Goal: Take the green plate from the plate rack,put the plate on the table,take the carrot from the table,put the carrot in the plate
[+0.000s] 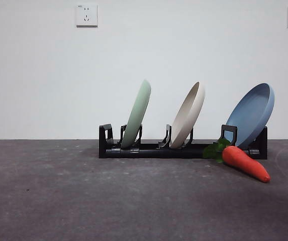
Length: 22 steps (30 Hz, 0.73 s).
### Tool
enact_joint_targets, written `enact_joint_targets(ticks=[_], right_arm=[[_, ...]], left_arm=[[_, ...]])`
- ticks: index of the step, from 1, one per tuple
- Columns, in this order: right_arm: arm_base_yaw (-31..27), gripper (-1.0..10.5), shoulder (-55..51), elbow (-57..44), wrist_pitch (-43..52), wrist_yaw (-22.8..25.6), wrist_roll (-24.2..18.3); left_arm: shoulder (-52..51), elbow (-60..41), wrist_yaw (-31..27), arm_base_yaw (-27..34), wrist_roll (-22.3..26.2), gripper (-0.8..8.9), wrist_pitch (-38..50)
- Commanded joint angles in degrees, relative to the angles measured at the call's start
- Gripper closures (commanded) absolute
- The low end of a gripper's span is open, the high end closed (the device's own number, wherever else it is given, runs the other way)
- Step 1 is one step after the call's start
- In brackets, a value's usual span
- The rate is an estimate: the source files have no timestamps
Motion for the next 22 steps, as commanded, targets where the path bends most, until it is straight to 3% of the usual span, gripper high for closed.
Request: enact_joint_targets(ticks=[1,7,11,18,22], right_arm=[[-0.13,9.5,-0.20,-0.68,-0.28,-0.28,2.64],[-0.13,9.6,-0.17,0.74,0.59,-0.28,9.01],[-0.13,9.6,0.50,3.80,-0.31,-0.26,11.41],[-0.13,9.6,6.12,14.21,-6.71,-0.26,11.19],[-0.11,9.6,11.45,21.86,-14.80,-1.86,8.46]], left_arm=[[-0.11,-0.76,0.50,0.15,-5.60,8.17,0.26],[-0.11,1.27,7.67,0.15,-10.91,8.20,0.00],[-0.07,5.35,9.14,0.15,-14.05,8.20,-2.89],[1.90,14.99,14.45,0.15,-14.14,8.20,-9.97],[4.76,20.44,17.38,0.13,-13.86,8.20,-14.43]])
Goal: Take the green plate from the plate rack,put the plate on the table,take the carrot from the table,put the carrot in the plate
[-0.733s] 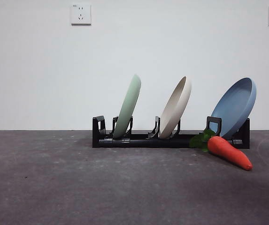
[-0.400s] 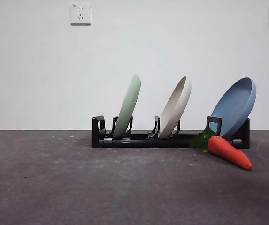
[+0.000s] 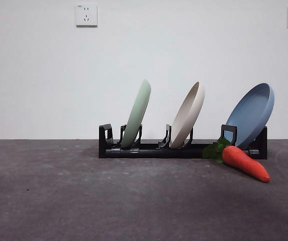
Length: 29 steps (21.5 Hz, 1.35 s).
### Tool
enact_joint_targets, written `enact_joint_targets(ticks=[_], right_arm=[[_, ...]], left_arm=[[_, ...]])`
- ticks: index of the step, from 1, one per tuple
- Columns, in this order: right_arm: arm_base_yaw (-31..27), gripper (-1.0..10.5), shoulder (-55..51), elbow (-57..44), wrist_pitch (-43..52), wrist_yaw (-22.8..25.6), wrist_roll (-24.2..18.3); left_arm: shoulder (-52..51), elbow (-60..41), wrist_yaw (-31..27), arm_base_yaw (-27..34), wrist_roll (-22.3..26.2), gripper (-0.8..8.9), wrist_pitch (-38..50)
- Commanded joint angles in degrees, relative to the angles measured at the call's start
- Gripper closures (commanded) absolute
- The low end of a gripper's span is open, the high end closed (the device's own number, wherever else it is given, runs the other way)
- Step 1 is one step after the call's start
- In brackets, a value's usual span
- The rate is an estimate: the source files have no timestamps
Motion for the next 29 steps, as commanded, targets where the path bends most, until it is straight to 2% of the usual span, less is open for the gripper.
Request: enact_joint_targets(ticks=[1,8,14,16,19,23,24,26,27,28,29], right_arm=[[-0.11,9.6,3.76,5.38,-5.42,-2.25,-3.28],[-0.04,9.6,12.85,17.97,-18.88,-6.62,-12.81],[-0.04,9.6,19.04,27.74,-30.69,-9.53,-21.24],[-0.02,9.6,21.20,31.26,-35.63,-11.82,-24.04],[0.17,9.6,22.64,33.35,-39.89,-14.56,-25.97],[0.26,9.3,22.67,33.35,-39.89,-14.62,-25.94],[0.26,8.5,22.67,33.35,-39.71,-14.64,-25.94],[0.26,4.8,22.67,33.35,-39.39,-14.58,-25.86],[0.26,3.3,22.69,33.35,-39.36,-14.56,-25.59],[0.26,2.7,22.71,33.35,-39.39,-14.56,-24.65],[0.26,2.9,22.71,33.35,-39.41,-14.53,-24.63]], left_arm=[[2.19,3.52,2.75,0.15,0.13,8.20,-2.43],[9.33,12.07,11.19,0.13,3.26,8.20,-8.17],[14.71,18.40,18.84,0.13,8.74,8.20,-14.95],[16.83,21.20,21.92,0.11,12.39,8.20,-19.10],[18.75,24.22,23.15,0.02,17.29,8.20,-25.70],[18.99,24.63,22.91,0.02,18.14,7.91,-26.62],[18.99,24.63,22.84,0.02,18.12,6.82,-26.49],[18.99,24.63,22.27,0.02,17.88,3.21,-25.77],[18.99,24.65,21.92,0.00,17.75,2.61,-25.35],[18.99,24.65,21.77,-0.02,17.64,2.60,-25.03],[18.99,24.63,21.77,-0.04,17.64,2.60,-24.96]])
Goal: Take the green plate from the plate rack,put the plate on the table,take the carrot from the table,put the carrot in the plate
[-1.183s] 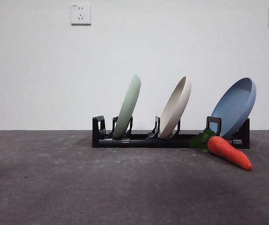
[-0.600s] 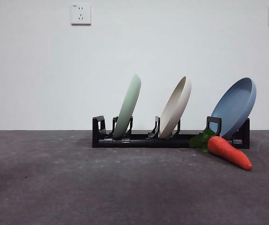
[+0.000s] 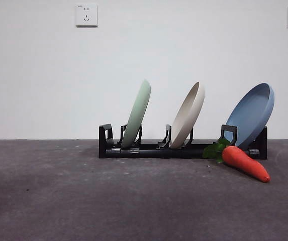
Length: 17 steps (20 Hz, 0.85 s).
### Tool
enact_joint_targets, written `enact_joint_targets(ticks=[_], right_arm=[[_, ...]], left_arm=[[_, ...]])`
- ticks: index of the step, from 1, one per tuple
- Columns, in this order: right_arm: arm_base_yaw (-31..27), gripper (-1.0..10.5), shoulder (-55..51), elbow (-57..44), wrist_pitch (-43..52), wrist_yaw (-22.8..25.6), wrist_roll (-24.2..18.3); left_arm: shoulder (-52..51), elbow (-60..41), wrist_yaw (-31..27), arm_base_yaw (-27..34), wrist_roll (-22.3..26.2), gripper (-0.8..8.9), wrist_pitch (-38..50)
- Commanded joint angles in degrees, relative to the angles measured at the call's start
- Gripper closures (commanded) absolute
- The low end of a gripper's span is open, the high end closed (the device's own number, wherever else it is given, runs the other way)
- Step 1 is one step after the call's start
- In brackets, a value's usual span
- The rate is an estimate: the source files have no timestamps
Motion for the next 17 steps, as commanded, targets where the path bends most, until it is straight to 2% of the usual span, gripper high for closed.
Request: enact_joint_targets(ticks=[1,4,6,9,13,17], right_arm=[[0.09,2.9,0.09,0.13,0.33,-0.04,0.72],[0.09,2.9,0.09,0.13,0.31,-0.07,0.72],[0.09,2.9,0.31,0.13,0.33,-0.04,0.72],[0.09,2.9,0.85,0.13,0.33,-0.07,0.72],[0.09,2.9,1.66,0.13,0.33,-0.07,0.72],[0.09,2.9,2.60,0.13,0.33,-0.04,0.72]], left_arm=[[0.00,0.07,-0.17,-0.22,0.59,2.60,0.59],[0.70,0.09,-0.48,-0.90,0.44,2.60,2.69],[2.16,0.28,-0.42,-1.36,-2.25,2.60,6.10],[6.78,2.12,-0.48,-2.23,-2.43,2.60,10.75],[16.96,6.38,-0.70,-4.70,-4.00,2.61,19.02],[30.95,12.22,-7.13,-11.34,-4.96,2.62,27.32]])
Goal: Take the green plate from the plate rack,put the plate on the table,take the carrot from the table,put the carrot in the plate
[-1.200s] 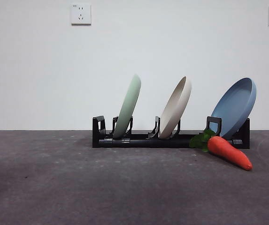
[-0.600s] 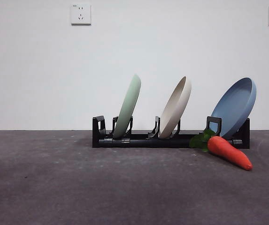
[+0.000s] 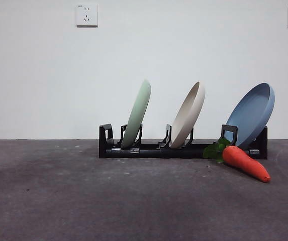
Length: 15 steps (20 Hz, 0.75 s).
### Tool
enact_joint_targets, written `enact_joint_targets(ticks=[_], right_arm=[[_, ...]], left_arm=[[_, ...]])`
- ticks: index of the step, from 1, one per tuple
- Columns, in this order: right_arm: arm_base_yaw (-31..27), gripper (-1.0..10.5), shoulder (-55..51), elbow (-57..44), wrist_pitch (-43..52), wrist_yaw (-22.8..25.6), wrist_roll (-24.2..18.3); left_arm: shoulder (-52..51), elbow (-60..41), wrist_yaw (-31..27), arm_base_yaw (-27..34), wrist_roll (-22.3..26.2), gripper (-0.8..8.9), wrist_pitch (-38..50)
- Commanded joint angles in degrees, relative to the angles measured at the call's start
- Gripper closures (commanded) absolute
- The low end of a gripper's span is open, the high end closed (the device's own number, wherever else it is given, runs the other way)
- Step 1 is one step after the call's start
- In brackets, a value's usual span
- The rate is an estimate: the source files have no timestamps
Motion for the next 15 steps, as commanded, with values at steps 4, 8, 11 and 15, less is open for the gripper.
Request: enact_joint_targets(ticks=[4,8,11,15], right_arm=[[0.09,2.9,1.25,0.13,0.28,-0.04,0.15],[0.09,2.9,1.77,0.13,0.28,0.00,0.15],[0.09,2.9,1.92,0.13,0.28,0.02,0.15],[0.09,2.9,1.92,0.13,0.26,0.02,0.13]], left_arm=[[19.41,9.29,-8.13,-8.98,-0.66,2.62,8.59],[34.34,18.56,-14.75,-13.53,-0.55,2.62,12.72],[44.37,25.73,-17.84,-15.39,0.37,2.73,13.33],[54.55,32.63,-20.00,-16.81,1.05,2.85,15.26]])
